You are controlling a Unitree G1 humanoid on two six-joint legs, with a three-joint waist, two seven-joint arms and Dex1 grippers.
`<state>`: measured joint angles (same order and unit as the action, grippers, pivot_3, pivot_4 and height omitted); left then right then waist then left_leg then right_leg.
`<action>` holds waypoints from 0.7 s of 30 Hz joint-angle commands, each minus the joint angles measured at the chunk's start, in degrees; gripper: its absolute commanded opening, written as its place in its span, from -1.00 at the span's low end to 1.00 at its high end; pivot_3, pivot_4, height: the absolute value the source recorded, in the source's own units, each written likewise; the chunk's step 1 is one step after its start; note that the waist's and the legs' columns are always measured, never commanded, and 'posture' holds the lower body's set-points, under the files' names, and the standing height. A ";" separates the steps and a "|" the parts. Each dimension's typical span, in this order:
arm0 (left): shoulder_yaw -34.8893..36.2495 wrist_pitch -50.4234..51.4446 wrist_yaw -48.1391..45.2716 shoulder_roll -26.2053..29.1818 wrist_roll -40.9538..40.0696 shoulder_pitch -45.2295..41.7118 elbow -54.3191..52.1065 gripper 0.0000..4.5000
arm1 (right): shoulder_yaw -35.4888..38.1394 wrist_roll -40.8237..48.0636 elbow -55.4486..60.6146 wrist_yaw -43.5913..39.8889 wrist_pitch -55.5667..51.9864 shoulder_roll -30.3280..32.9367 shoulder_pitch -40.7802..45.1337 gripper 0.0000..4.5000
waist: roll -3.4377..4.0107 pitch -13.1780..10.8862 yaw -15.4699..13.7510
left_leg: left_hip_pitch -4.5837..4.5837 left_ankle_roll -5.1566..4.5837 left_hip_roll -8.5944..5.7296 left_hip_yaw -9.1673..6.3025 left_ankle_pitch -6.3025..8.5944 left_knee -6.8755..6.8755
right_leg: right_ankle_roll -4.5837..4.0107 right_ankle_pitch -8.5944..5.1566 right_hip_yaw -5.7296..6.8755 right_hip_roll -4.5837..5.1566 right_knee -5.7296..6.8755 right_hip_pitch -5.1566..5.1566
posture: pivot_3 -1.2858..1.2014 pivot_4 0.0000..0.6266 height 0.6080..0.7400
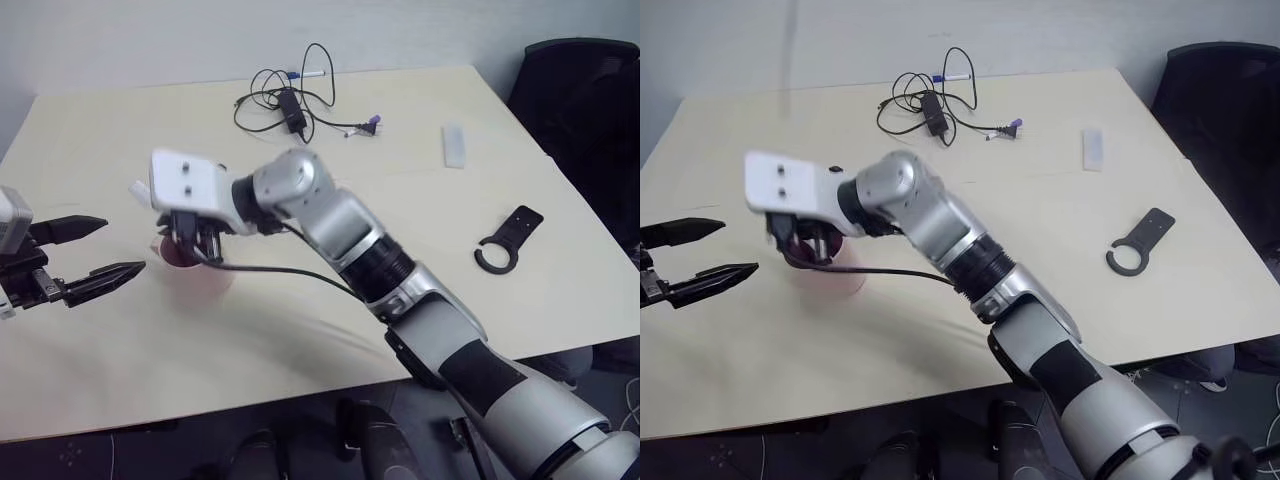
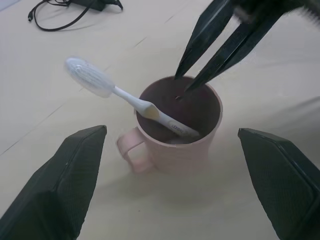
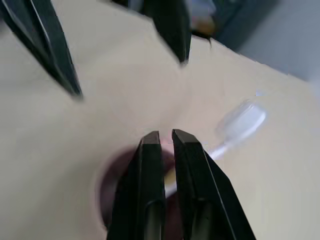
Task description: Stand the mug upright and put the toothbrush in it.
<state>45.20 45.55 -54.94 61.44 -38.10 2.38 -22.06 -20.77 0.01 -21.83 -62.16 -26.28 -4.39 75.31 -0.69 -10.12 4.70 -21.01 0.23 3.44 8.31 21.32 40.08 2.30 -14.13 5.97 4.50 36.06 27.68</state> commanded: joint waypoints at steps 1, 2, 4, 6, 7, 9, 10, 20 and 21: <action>0.43 -1.10 -1.06 0.10 -1.09 -0.56 -0.72 1.00 | 5.45 7.70 8.69 -6.36 -12.95 8.11 0.18 -0.82 | -0.02 0.01 -0.27 | 0.01 0.00 -0.01 0.00 0.00 0.02 | 0.00 0.00 0.00 0.00 0.00 -0.02 | 0.03 -0.52 1.00; 0.35 -1.33 -1.39 0.29 -0.88 -0.43 -0.66 1.00 | 6.18 9.06 10.20 -8.05 -15.00 11.64 -0.51 -0.82 | -0.06 0.03 -0.53 | 0.00 -0.02 -0.04 -0.02 0.01 0.04 | 0.00 0.00 0.03 0.01 -0.01 -0.05 | 0.03 -0.52 1.00; 0.69 -1.58 -2.17 0.61 -0.45 0.11 -0.48 1.00 | 7.78 11.88 11.98 -10.80 -19.65 18.43 -2.06 -0.65 | -0.11 0.07 -1.22 | 0.01 -0.06 -0.10 -0.01 0.02 0.08 | 0.00 0.00 0.05 0.04 -0.01 -0.09 | 0.03 -0.52 1.00; 1.42 -1.55 -3.16 0.98 -0.11 0.94 -0.09 1.00 | 8.52 14.57 13.06 -13.10 -23.22 23.23 -3.40 -0.40 | -0.10 0.06 -1.44 | 0.04 -0.08 -0.13 -0.01 0.03 0.07 | 0.01 0.01 0.02 0.04 -0.02 -0.09 | 0.03 -0.52 1.00; 1.93 -1.44 -3.70 1.27 0.23 1.52 0.08 1.00 | 8.69 15.42 13.61 -14.25 -23.71 25.64 -4.26 -0.25 | -0.10 0.06 -1.49 | 0.05 -0.08 -0.13 0.01 0.03 0.06 | 0.01 0.01 0.02 0.03 -0.02 -0.08 | 0.03 -0.52 1.00; 3.36 -1.05 -4.96 1.72 0.58 2.72 0.18 1.00 | 8.99 16.95 14.65 -16.20 -24.10 29.68 -5.60 0.08 | -0.07 0.04 -1.17 | 0.08 -0.06 -0.15 0.07 0.03 0.03 | -0.01 0.01 0.01 -0.02 0.00 -0.04 | 0.03 -0.52 1.00; 5.11 -0.13 -6.15 1.98 0.22 3.71 0.06 1.00 | 9.38 17.93 15.21 -17.74 -24.54 32.30 -6.24 0.20 | -0.05 0.03 -1.02 | 0.12 -0.01 -0.25 0.15 0.04 0.00 | -0.02 0.02 0.01 -0.02 0.02 -0.01 | 0.03 -0.52 1.00; 21.24 4.25 -15.68 1.34 0.21 15.13 -3.32 1.00 | 11.92 23.27 15.56 -19.65 -24.37 40.23 -7.43 0.99 | 0.00 -0.01 -0.94 | 0.54 0.18 0.13 0.37 0.12 -0.04 | -0.19 -0.07 0.10 -0.05 0.03 -0.14 | 0.03 -0.52 1.00; 21.93 4.48 -15.62 1.22 0.24 15.53 -3.24 1.00 | 11.93 23.59 15.62 -19.63 -23.99 40.25 -7.53 0.99 | 0.00 -0.01 -1.09 | 0.54 0.19 0.13 0.38 0.12 -0.04 | -0.21 -0.08 0.10 -0.07 0.02 -0.13 | 0.03 -0.52 1.00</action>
<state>63.92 49.99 -70.19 62.68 -38.29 17.66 -24.54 -10.82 22.10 -8.17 -81.70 -51.23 35.01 67.18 -0.69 -10.13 3.61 -20.47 0.43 3.58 8.70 21.45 40.04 2.09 -14.21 6.08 4.43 36.10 27.56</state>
